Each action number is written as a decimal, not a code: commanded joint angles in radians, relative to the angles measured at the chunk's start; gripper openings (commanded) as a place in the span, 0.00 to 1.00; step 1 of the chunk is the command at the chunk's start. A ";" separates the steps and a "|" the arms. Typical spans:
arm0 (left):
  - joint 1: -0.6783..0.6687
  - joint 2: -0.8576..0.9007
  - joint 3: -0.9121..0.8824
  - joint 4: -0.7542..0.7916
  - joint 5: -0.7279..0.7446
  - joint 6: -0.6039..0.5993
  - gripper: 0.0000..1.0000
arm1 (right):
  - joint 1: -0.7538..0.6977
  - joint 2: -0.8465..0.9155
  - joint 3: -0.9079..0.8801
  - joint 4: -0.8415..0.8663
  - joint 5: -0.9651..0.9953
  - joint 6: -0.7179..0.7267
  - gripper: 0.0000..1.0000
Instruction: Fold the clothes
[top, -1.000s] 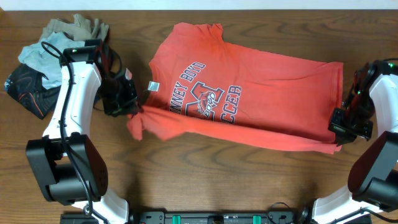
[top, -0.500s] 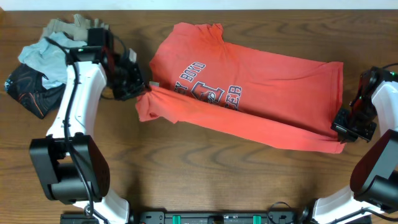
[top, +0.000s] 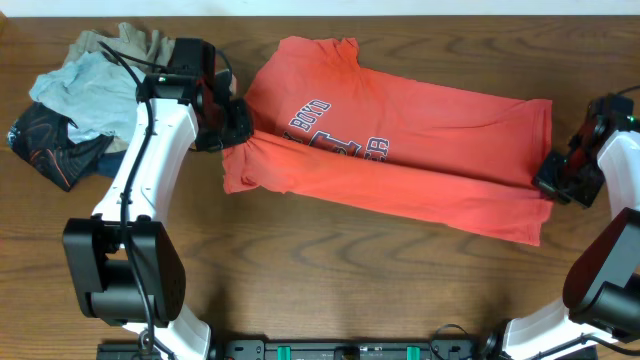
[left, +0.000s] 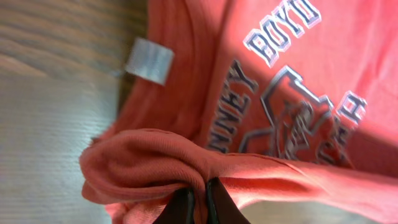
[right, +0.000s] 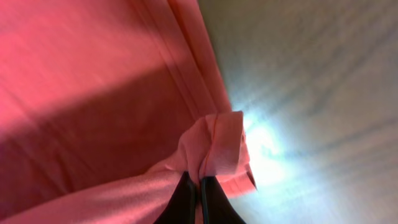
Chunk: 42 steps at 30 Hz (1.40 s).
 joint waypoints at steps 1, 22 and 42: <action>0.000 -0.006 -0.001 0.038 -0.086 -0.046 0.12 | -0.008 -0.006 0.000 0.026 -0.023 0.010 0.12; -0.002 -0.005 -0.060 0.011 -0.086 -0.045 0.56 | -0.008 -0.006 -0.135 0.051 -0.030 0.010 0.38; -0.002 -0.004 -0.349 0.194 -0.184 -0.034 0.58 | -0.010 -0.006 -0.330 0.256 0.135 0.010 0.14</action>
